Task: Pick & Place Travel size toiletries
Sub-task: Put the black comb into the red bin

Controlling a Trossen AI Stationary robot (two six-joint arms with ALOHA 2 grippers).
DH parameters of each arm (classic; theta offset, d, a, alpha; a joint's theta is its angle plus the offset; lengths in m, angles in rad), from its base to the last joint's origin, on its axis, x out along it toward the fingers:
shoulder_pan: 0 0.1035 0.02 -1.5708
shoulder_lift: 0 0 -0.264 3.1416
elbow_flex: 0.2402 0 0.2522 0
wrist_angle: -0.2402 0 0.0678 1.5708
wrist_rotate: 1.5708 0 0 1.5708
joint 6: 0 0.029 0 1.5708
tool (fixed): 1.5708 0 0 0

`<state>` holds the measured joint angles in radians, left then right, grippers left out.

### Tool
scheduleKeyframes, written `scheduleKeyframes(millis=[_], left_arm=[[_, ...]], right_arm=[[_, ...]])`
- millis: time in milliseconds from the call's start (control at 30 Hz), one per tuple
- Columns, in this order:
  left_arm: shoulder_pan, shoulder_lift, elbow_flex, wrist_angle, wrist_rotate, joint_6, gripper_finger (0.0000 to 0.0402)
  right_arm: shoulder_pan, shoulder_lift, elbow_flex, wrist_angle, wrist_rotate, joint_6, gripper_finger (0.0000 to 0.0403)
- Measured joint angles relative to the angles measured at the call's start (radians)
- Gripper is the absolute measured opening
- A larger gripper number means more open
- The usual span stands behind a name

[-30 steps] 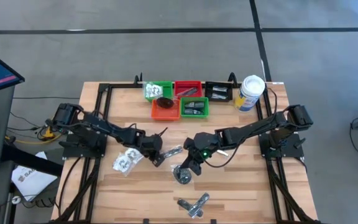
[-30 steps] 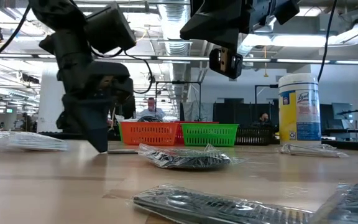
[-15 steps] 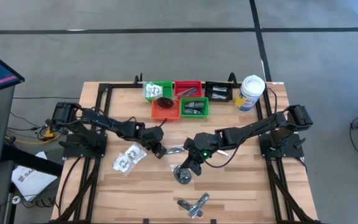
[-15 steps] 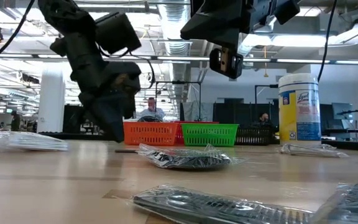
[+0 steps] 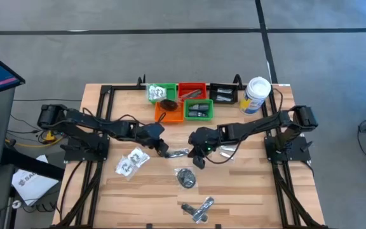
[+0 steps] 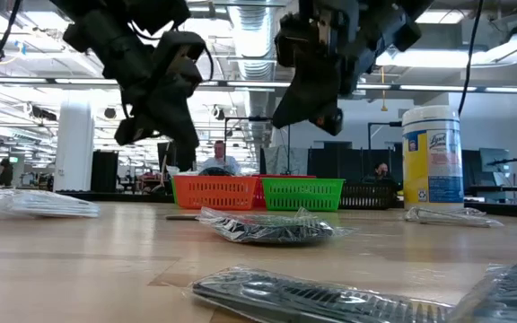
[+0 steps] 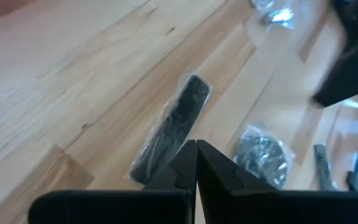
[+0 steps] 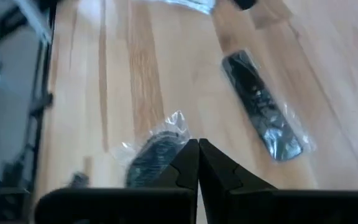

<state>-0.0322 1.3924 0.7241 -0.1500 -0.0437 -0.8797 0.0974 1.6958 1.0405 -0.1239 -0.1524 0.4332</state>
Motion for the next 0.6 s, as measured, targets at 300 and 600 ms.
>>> scheduleKeyframes(millis=[300, 600], left_arm=[[-0.013, -0.014, 0.0, 0.001, -0.011, -0.023, 0.0], [-0.026, -0.014, 0.0, 0.001, -0.024, -0.021, 0.0]], right_arm=[[0.036, 0.132, -0.001, 0.064, 0.045, -0.07, 0.0], [0.021, 0.181, -0.005, 0.081, 0.177, -0.048, 0.0]])
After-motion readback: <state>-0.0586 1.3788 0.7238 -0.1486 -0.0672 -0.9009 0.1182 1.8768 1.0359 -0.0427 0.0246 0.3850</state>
